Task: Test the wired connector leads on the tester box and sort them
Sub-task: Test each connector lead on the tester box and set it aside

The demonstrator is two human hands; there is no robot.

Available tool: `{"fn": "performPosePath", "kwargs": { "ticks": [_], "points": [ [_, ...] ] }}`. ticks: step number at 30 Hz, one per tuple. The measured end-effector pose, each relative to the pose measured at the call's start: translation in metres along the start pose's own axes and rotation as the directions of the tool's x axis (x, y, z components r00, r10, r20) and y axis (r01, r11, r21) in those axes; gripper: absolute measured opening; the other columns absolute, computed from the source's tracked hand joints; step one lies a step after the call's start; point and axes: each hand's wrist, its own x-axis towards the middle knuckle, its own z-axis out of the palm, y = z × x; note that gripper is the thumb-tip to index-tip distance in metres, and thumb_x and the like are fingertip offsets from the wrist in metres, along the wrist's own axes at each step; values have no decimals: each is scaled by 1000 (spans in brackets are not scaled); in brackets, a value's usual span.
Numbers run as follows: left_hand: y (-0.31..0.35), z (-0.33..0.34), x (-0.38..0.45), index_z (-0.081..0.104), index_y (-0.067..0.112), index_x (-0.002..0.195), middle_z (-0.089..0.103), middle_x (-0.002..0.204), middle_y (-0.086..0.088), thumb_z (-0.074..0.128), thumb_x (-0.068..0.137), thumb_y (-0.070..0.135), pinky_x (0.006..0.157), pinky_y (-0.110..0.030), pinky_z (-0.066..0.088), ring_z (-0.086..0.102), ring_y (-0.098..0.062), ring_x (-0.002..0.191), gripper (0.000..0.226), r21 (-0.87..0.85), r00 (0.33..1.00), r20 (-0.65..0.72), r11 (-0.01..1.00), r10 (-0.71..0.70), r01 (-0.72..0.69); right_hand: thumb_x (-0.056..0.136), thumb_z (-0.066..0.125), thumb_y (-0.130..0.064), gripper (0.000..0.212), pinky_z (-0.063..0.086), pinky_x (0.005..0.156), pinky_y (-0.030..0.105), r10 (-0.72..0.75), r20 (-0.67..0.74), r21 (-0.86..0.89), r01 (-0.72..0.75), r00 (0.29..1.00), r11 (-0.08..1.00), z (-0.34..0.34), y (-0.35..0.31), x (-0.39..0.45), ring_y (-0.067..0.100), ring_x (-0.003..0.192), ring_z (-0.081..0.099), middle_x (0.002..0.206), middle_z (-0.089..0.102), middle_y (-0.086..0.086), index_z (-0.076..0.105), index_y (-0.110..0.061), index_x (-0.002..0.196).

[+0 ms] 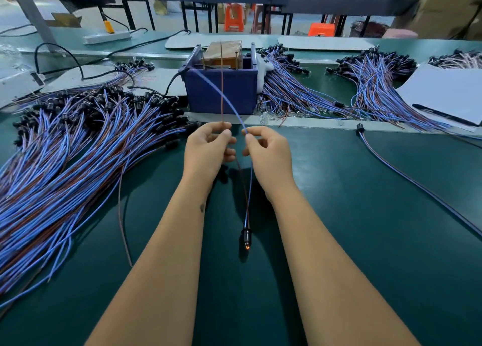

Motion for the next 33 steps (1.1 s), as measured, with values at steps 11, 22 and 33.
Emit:
{"fn": "performPosePath", "kwargs": {
  "ticks": [11, 22, 33],
  "points": [
    [1, 3, 2, 63, 13, 83, 58, 57, 7, 56, 98, 9, 59, -16, 51, 57, -1, 53, 18, -170, 999, -41, 985, 15, -22, 88, 66, -20, 9, 52, 81, 37, -77, 77, -191, 90, 994, 977, 3, 1, -2, 14, 81, 62, 87, 69, 0, 73, -17, 92],
    [8, -2, -7, 71, 22, 86, 72, 75, 6, 68, 90, 10, 68, -21, 54, 68, -10, 71, 13, -162, 990, 86, 982, 116, -101, 97, 52, -26, 15, 24, 58, 31, -143, -238, -492, 8, 961, 871, -11, -2, 0, 25, 79, 55, 89, 70, 1, 67, -23, 99],
    [0, 15, -18, 78, 19, 97, 76, 92, 10, 63, 84, -11, 89, -24, 52, 68, -1, 88, 36, 284, 790, 602, 894, 115, -346, 91, 54, -6, 18, 49, 75, 28, -55, -436, -33, 45, 898, 998, -24, -1, 11, 16, 80, 63, 84, 67, -5, 65, -19, 97]
  ]
}}
